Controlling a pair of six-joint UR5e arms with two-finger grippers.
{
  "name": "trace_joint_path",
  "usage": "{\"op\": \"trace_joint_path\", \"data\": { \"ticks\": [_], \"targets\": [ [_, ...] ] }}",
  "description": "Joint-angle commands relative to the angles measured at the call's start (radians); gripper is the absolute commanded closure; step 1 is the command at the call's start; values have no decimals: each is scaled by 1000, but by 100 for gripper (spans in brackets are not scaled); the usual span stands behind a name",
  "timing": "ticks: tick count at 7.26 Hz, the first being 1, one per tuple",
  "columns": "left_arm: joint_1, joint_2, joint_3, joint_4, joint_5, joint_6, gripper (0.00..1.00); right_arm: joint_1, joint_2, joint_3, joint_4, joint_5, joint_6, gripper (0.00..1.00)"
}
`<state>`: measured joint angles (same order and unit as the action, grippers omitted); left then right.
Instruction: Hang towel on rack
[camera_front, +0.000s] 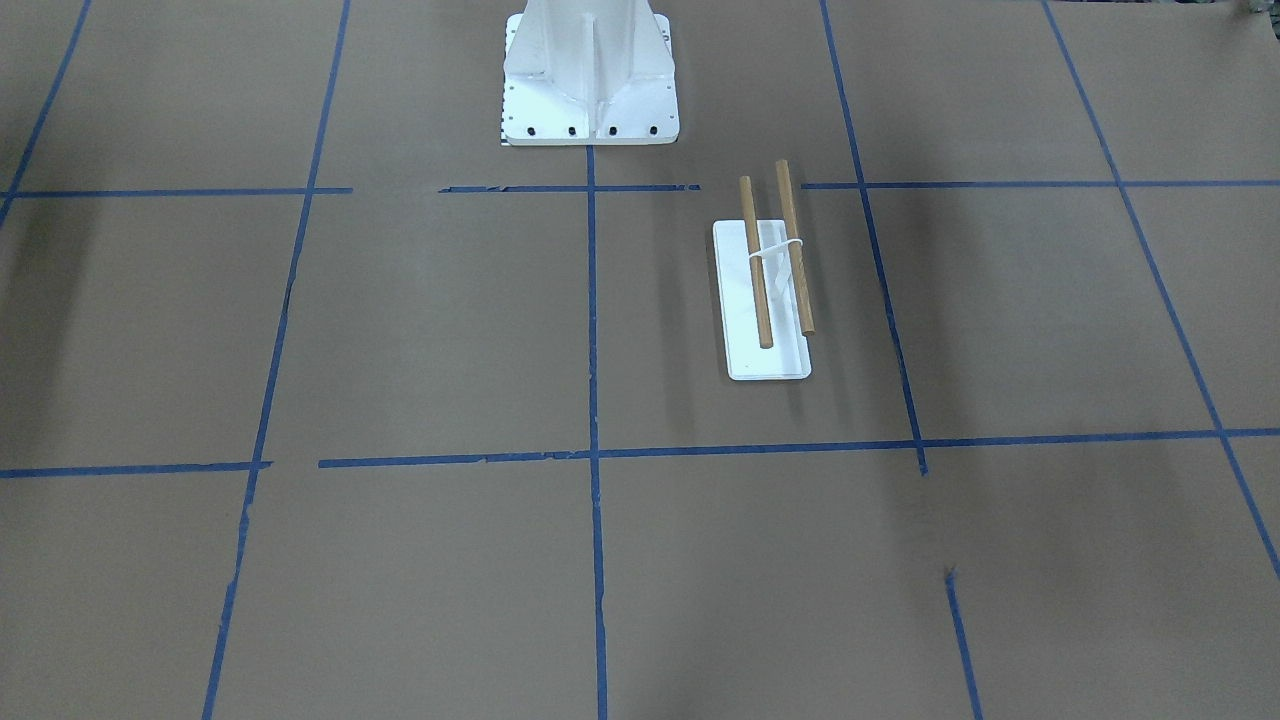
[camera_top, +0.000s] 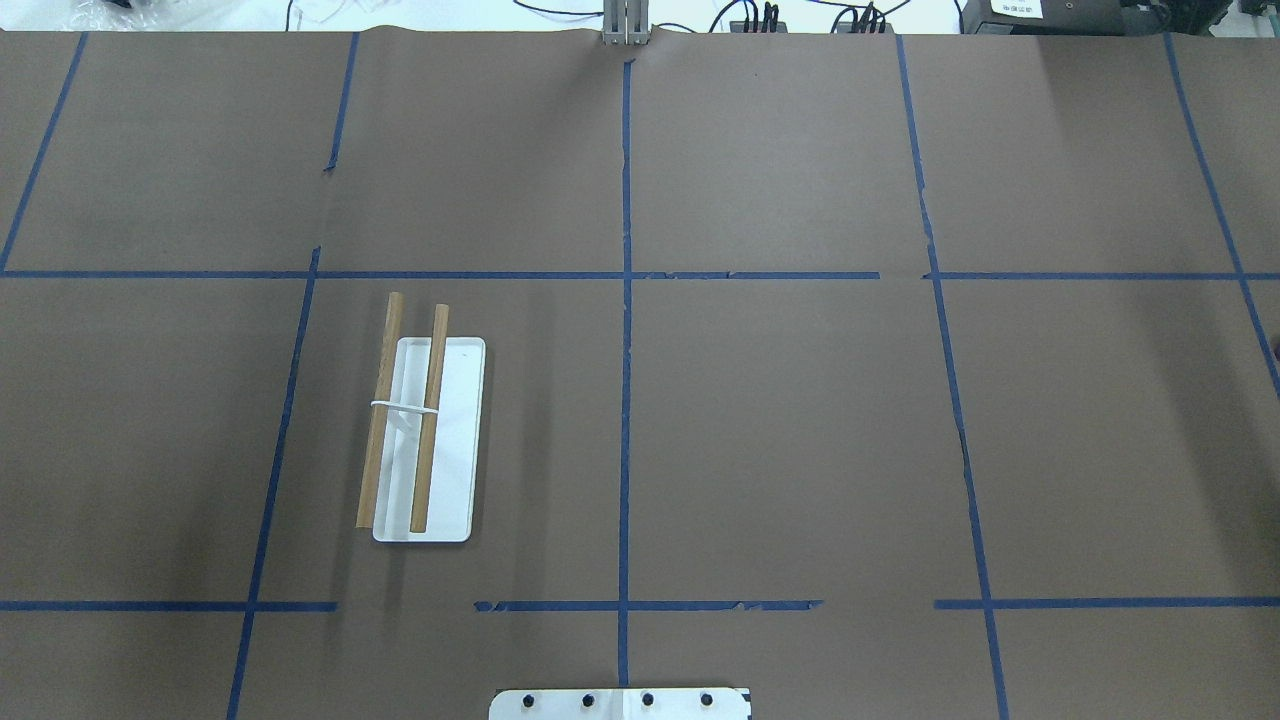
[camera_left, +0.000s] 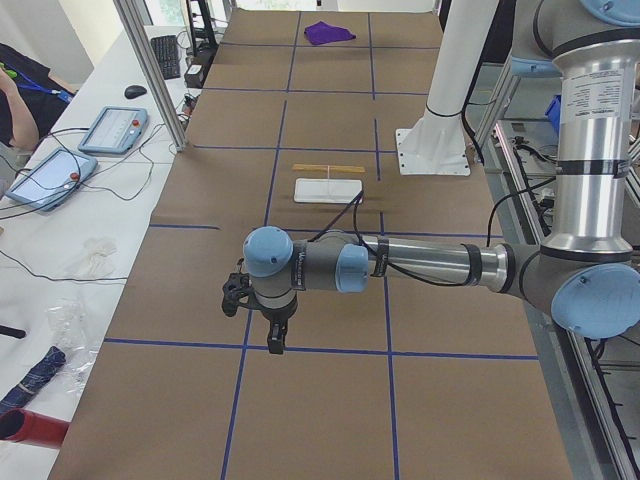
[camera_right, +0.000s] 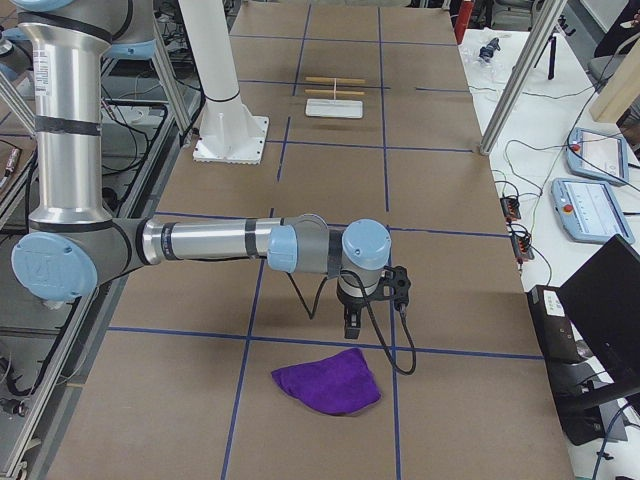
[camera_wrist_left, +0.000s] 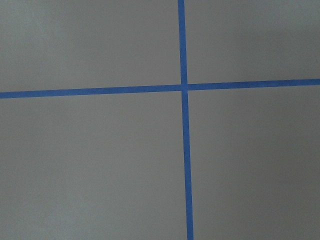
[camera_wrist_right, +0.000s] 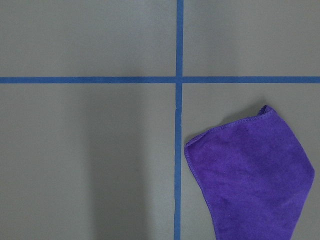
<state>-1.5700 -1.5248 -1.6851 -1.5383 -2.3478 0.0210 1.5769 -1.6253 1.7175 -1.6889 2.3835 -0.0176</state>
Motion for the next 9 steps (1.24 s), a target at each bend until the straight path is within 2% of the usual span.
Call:
{"op": "trace_joint_path", "data": {
  "ticks": [1,2,3,4,5,6,7,9],
  "targets": [
    [-2,0,-8,0,1,0,0,0,7,-1,0,2,-2,0],
    [-2,-1,-11,0,-1,-1,0,-5,19,-3,3,-4,-5,0],
    [-2,-1,-24,0,-1,-1,0,-3,37,2,65,6,39,0],
    [-4,0,-40,0,-1,-1,0,-3,39,-18,72,6,112,0],
    [-4,0,-48,0,-1,-1,0,-15,26,-73,127,13,111,0],
    [-4,-1,-53,0,-1,-3,0,-18,1,-143,232,3,102,0],
    [-4,-3,-59,0,-1,-3,0,-18,-20,-251,418,2,66,0],
    [-4,-1,-74,0,-1,-4,0,-18,-24,-515,741,-1,-5,0]
  ]
}}
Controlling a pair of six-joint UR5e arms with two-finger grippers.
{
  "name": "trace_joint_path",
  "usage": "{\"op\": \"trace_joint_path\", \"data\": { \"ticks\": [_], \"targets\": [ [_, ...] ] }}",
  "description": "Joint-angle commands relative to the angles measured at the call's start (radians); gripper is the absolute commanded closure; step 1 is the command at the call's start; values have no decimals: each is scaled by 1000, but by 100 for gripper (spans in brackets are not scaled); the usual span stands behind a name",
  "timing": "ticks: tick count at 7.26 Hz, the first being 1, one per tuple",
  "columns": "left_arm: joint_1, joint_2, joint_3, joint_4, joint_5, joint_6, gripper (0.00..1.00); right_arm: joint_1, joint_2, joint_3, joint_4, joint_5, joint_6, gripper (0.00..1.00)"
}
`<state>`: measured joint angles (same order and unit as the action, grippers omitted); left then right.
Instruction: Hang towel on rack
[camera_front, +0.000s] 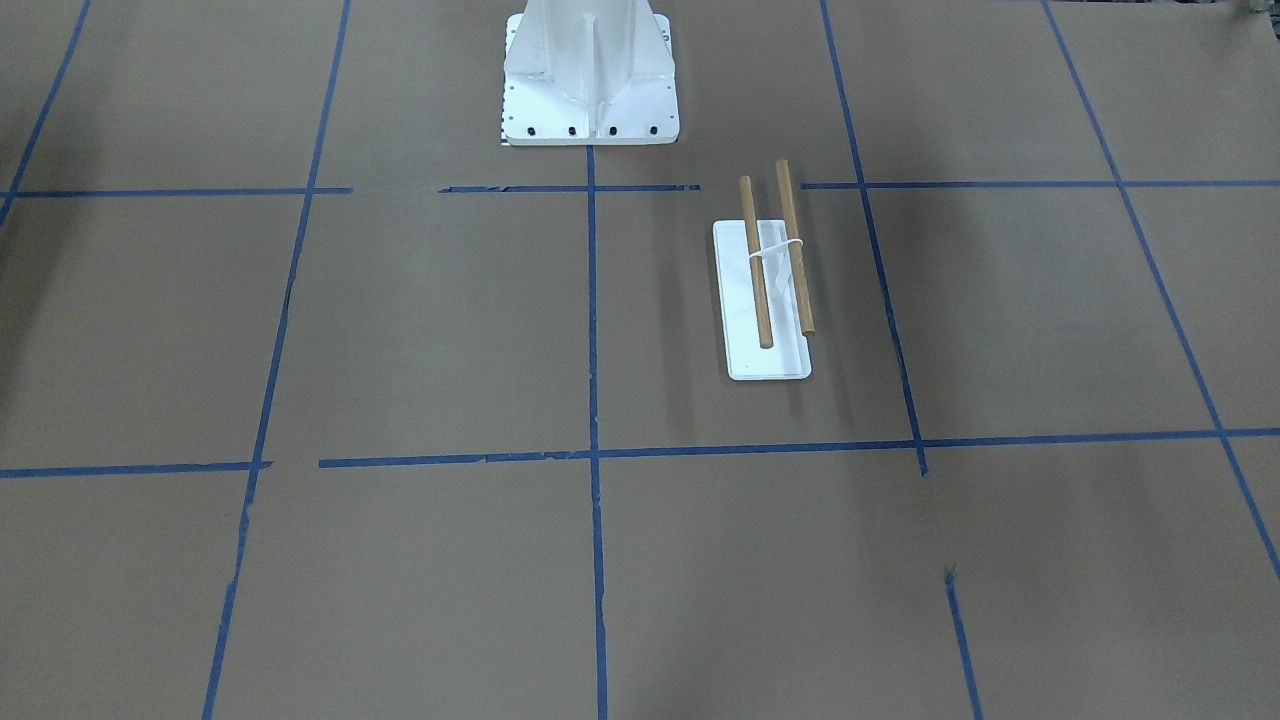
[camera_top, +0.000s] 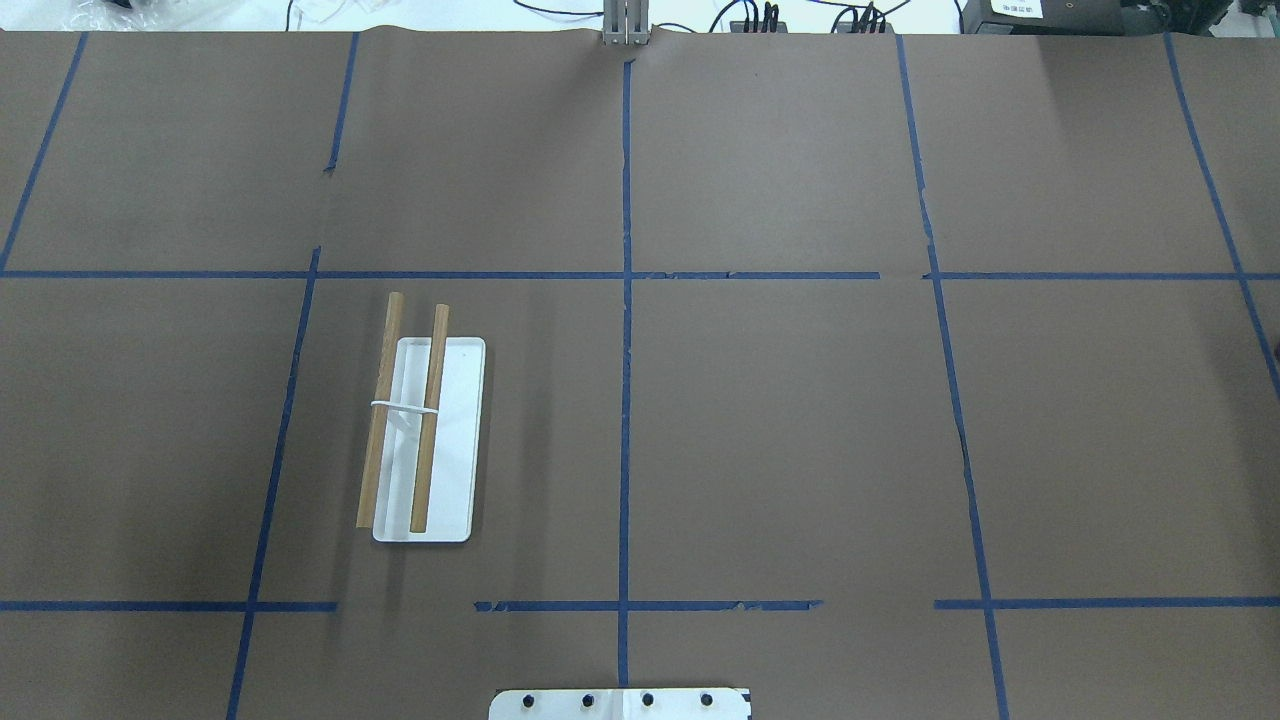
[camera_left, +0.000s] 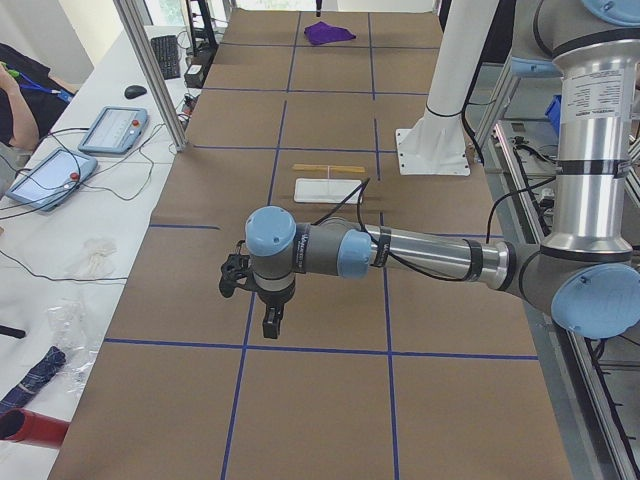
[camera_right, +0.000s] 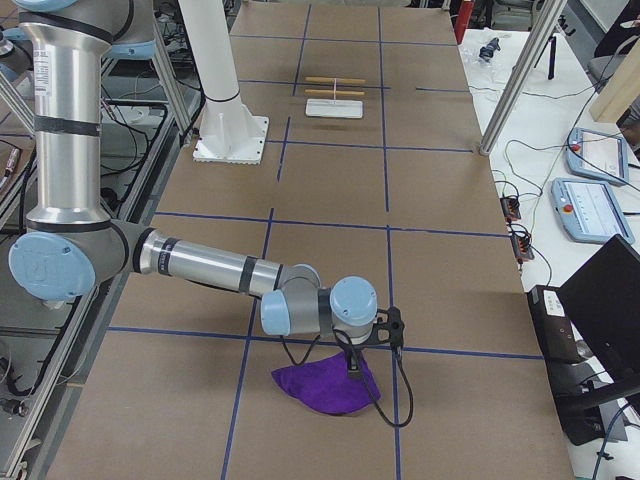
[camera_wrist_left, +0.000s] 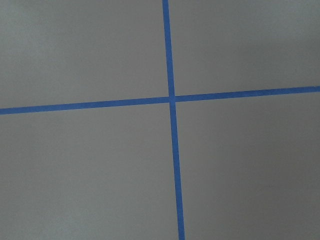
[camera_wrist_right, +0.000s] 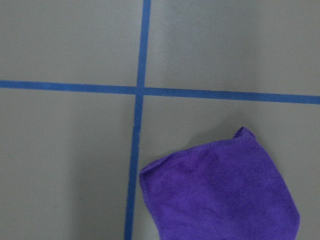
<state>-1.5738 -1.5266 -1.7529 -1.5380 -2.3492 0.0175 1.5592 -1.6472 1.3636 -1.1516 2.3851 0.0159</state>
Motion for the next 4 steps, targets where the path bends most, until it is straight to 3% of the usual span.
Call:
{"op": "trace_joint_path", "data": {
  "ticks": [1,4],
  "targets": [
    [0,0,-7,-1,1,-1,0,-1,1,-225,267,-3,-91,0],
    [0,2,-4,-1,1,1,0,-23,15,-291,267,-42,-169,0]
  ]
}}
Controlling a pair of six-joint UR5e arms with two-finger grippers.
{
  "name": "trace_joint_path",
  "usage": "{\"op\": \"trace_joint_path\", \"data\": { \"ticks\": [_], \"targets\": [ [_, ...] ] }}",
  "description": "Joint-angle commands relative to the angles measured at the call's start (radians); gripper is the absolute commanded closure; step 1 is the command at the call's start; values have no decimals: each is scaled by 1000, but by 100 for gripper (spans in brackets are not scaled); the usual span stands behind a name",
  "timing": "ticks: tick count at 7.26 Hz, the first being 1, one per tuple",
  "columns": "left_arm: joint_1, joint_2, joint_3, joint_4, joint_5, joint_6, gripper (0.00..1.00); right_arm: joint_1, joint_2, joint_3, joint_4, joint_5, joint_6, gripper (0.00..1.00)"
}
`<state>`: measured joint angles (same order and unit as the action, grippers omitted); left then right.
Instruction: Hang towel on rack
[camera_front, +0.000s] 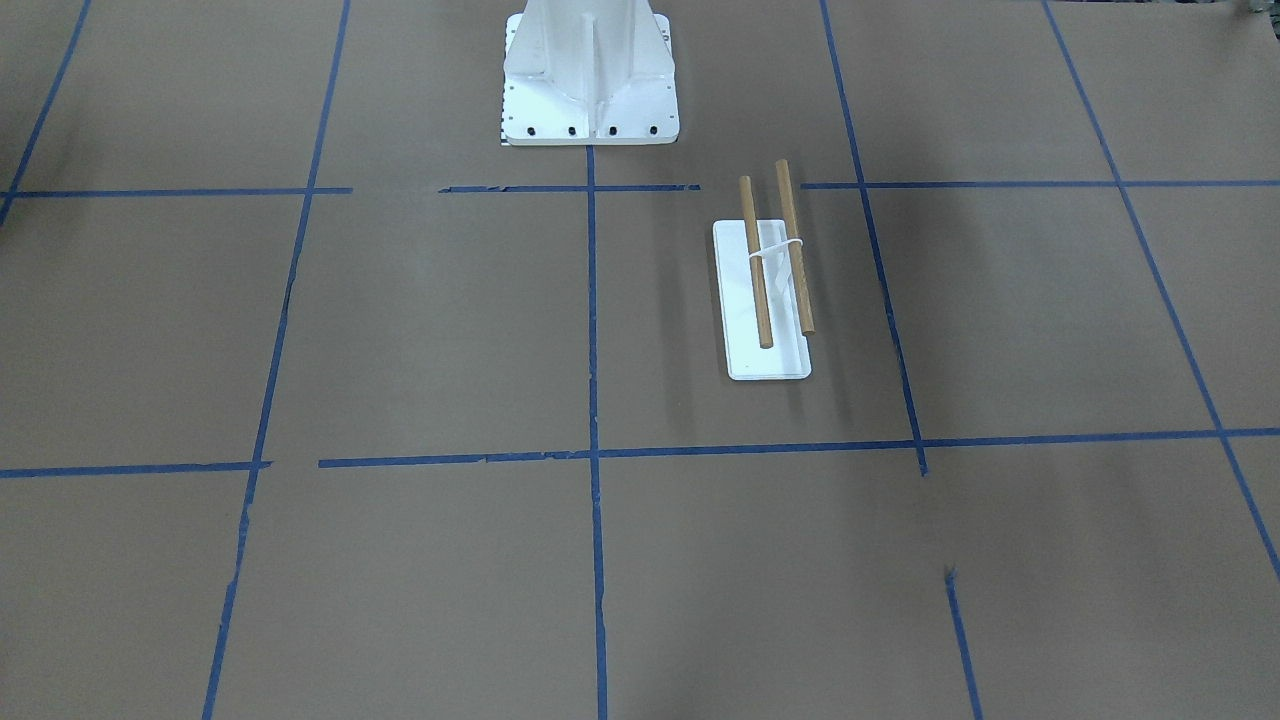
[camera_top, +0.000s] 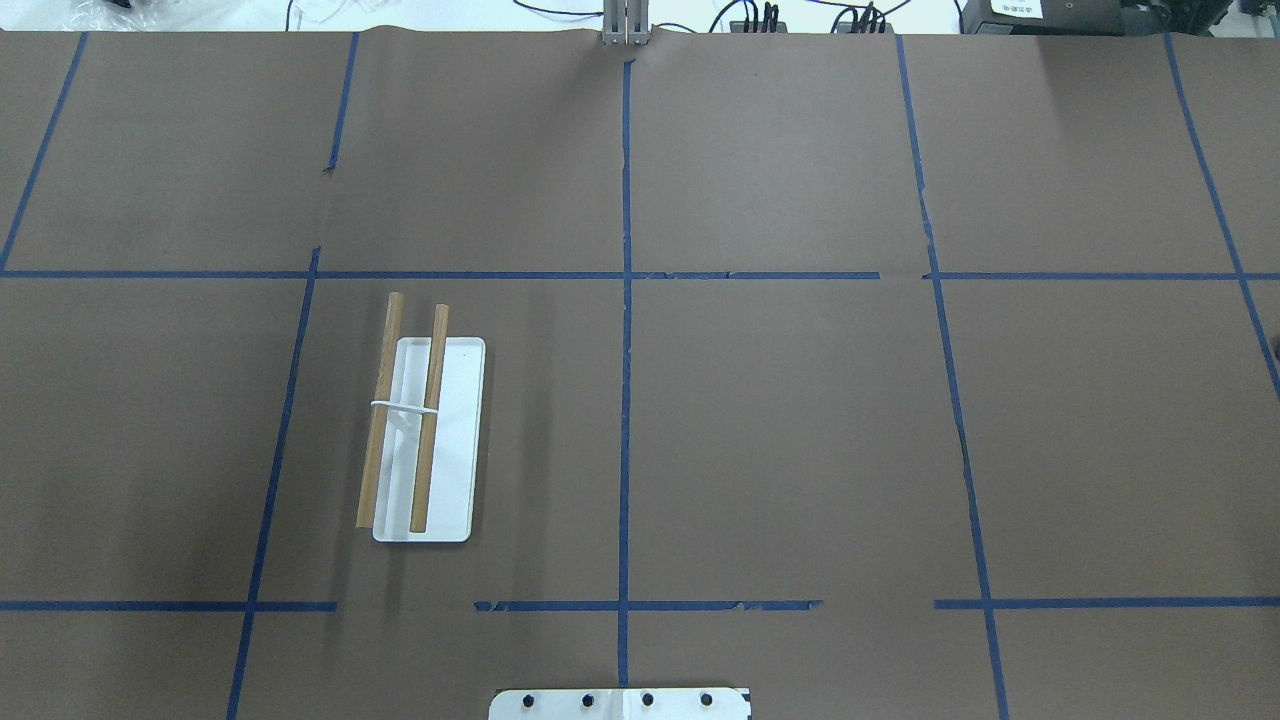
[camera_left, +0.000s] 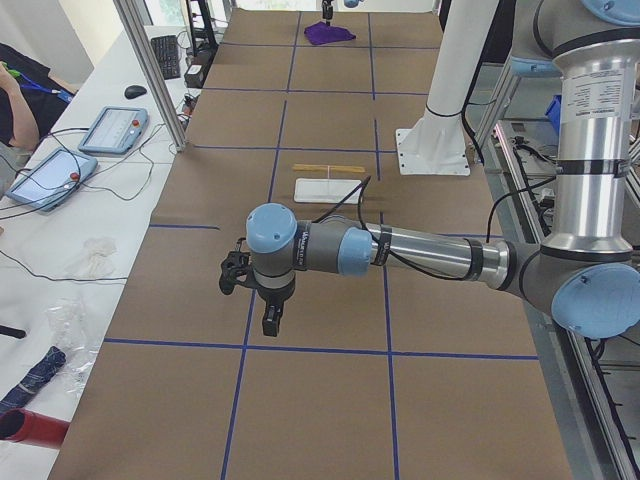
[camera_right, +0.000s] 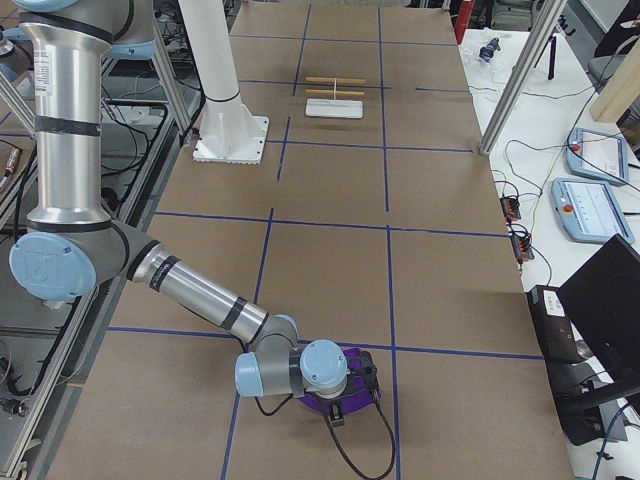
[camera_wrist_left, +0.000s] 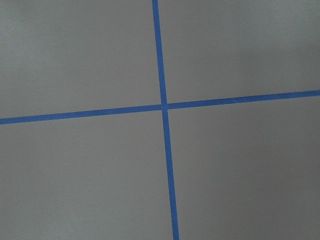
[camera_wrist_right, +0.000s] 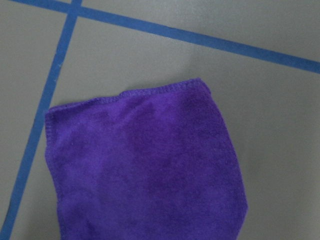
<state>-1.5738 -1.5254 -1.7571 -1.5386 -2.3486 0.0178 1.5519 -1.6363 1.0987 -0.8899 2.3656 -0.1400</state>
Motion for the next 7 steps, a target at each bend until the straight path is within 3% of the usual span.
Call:
{"op": "trace_joint_path", "data": {
  "ticks": [1,6,7],
  "targets": [
    [0,1,1,0,0,1,0,-28,6,-39,5,-46,-13,0],
    [-2,-2,-1,-3,0,1,0,-61,12,-49,6,3,-4,0],
    [-2,-2,-2,-3,0,1,0,-61,13,-52,6,3,-4,5]
  ]
}}
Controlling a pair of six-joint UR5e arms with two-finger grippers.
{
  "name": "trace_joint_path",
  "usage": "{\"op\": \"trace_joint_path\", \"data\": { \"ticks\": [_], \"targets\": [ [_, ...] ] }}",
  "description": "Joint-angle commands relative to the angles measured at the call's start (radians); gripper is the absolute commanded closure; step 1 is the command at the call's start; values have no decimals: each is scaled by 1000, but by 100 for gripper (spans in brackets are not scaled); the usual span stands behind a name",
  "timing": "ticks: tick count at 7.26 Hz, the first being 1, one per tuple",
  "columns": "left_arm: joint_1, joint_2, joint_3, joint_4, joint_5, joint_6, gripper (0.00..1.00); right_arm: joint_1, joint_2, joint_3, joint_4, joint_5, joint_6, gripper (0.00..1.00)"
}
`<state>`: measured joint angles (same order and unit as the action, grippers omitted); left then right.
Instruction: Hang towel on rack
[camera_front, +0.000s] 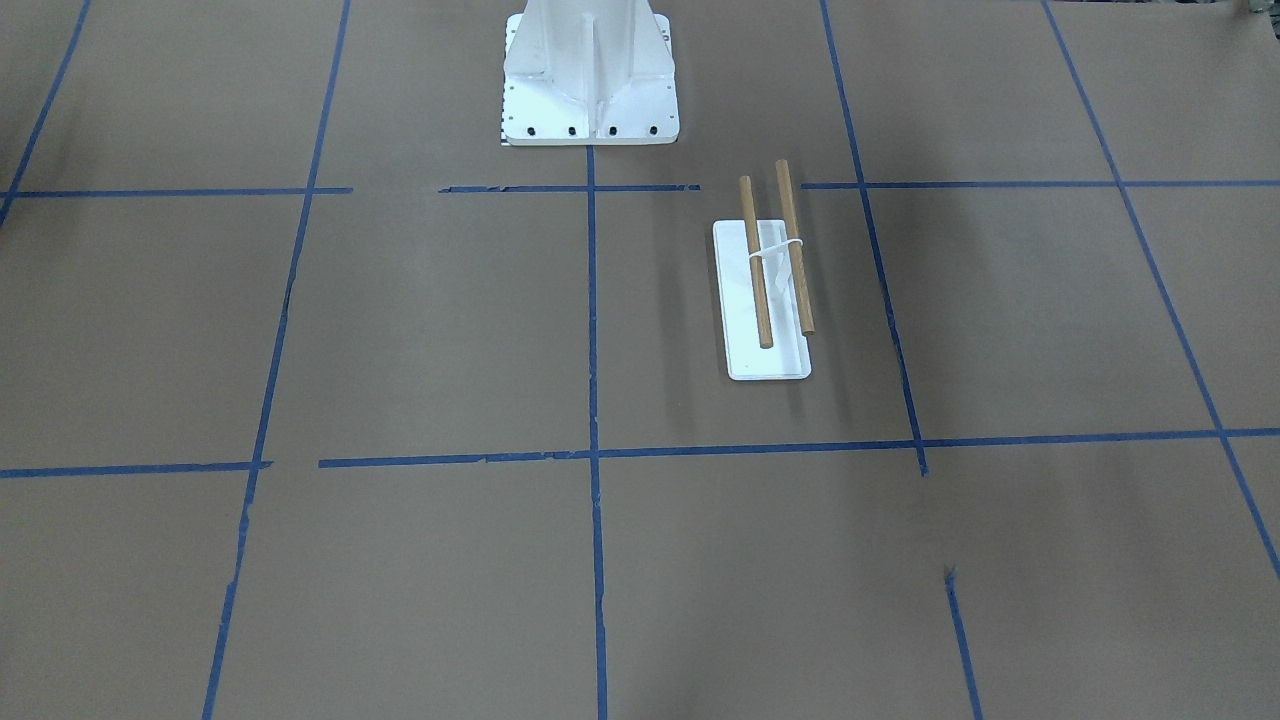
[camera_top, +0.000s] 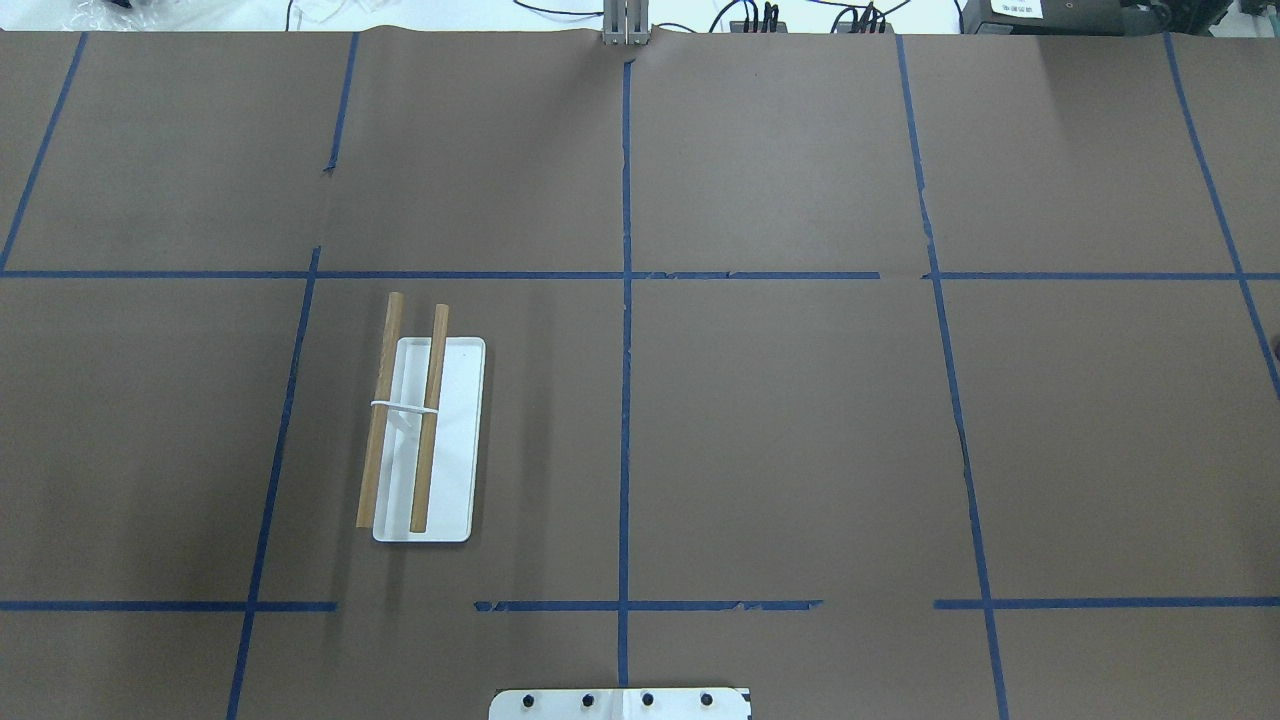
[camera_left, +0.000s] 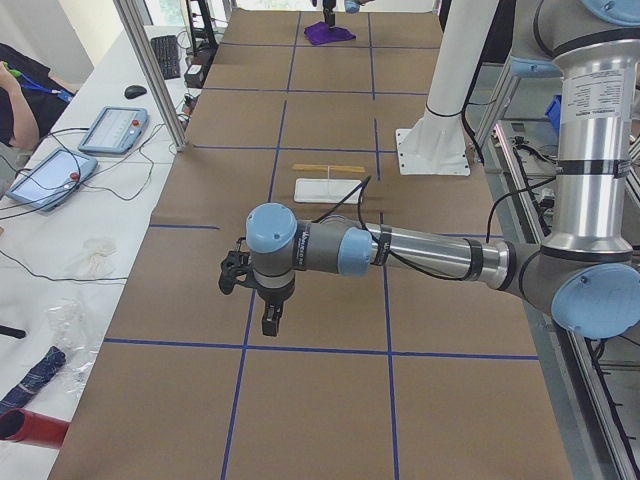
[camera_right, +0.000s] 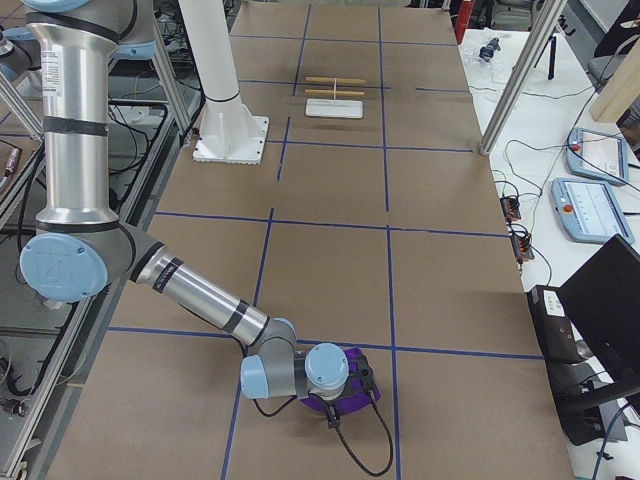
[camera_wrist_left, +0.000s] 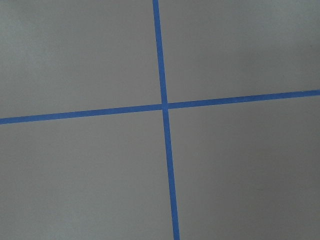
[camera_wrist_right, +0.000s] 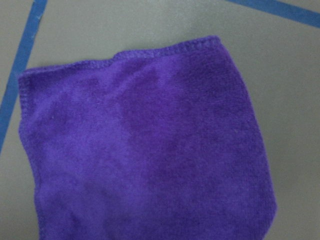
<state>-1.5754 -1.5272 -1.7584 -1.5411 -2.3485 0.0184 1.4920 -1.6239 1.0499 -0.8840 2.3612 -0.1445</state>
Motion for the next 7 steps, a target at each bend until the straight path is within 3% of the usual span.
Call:
{"op": "trace_joint_path", "data": {
  "ticks": [1,2,5,7],
  "targets": [
    [-8,-1,-3,-1,0,0,0,-1,1,-4,-1,6,0,54],
    [-14,-1,-7,-1,0,0,0,-1,3,-1,0,3,-7,100],
    [-23,-1,-9,-2,0,0,0,-1,6,15,2,0,-14,100],
    [-28,-2,-9,-2,0,0,0,2,4,97,5,15,-12,100]
  ]
}}
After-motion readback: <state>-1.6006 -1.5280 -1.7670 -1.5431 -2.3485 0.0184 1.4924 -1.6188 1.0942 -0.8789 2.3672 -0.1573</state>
